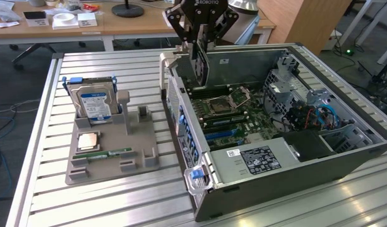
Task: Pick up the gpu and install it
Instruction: 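Pick up the gpu and move the gpu toward the slot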
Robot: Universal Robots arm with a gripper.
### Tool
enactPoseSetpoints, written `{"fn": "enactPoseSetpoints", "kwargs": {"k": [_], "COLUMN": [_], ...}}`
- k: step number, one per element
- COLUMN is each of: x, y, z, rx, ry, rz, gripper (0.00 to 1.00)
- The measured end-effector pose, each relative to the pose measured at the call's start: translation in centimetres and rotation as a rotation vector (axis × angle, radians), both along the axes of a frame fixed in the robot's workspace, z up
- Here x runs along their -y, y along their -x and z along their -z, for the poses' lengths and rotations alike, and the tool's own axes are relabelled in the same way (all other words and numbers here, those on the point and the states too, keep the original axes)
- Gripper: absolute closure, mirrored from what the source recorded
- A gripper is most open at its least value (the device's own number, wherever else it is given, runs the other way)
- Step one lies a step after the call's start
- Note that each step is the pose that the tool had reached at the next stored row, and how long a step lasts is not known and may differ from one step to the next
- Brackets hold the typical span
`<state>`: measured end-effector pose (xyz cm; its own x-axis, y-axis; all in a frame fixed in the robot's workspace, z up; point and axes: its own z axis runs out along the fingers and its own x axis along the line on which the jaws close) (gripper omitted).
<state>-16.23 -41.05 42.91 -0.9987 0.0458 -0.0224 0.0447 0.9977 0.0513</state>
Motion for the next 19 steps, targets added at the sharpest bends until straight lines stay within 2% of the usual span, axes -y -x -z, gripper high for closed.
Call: {"fn": "enactPoseSetpoints", "kwargs": {"k": [19], "x": [-0.16], "y": [-4.7], "z": [0.0], "rx": [0.0001], "ry": [-0.0001], "rz": [0.0], "gripper": [0.74]}}
